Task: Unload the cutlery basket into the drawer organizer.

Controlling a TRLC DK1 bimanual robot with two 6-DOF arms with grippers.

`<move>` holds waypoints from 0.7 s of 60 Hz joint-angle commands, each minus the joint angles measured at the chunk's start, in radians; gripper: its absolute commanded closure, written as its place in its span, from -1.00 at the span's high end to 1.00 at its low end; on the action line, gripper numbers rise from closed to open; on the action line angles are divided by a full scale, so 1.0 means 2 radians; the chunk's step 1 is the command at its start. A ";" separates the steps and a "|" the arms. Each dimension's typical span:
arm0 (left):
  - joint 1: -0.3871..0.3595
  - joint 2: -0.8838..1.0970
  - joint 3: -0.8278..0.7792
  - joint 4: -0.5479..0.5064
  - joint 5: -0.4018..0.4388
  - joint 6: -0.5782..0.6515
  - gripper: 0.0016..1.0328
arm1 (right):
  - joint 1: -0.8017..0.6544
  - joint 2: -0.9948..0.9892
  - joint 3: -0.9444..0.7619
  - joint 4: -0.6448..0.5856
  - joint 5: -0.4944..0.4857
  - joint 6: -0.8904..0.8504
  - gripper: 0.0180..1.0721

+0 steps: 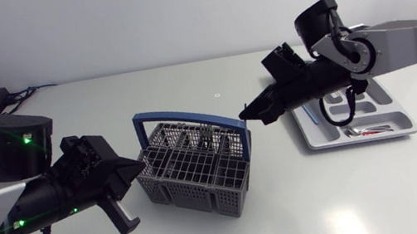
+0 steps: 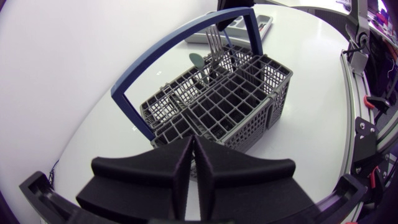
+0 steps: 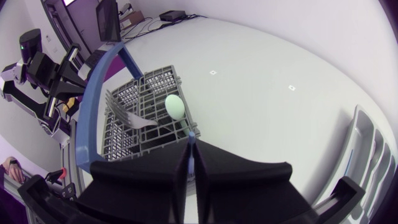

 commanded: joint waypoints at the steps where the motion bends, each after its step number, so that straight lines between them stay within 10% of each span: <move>1: -0.006 -0.004 -0.014 -0.004 -0.002 -0.004 -0.88 | 0.001 -0.027 0.021 -0.017 0.006 -0.011 -0.90; 42: -0.019 0.012 -0.030 0.019 -0.002 -0.004 -0.88 | -0.009 -0.098 0.121 -0.111 0.023 -0.012 -0.90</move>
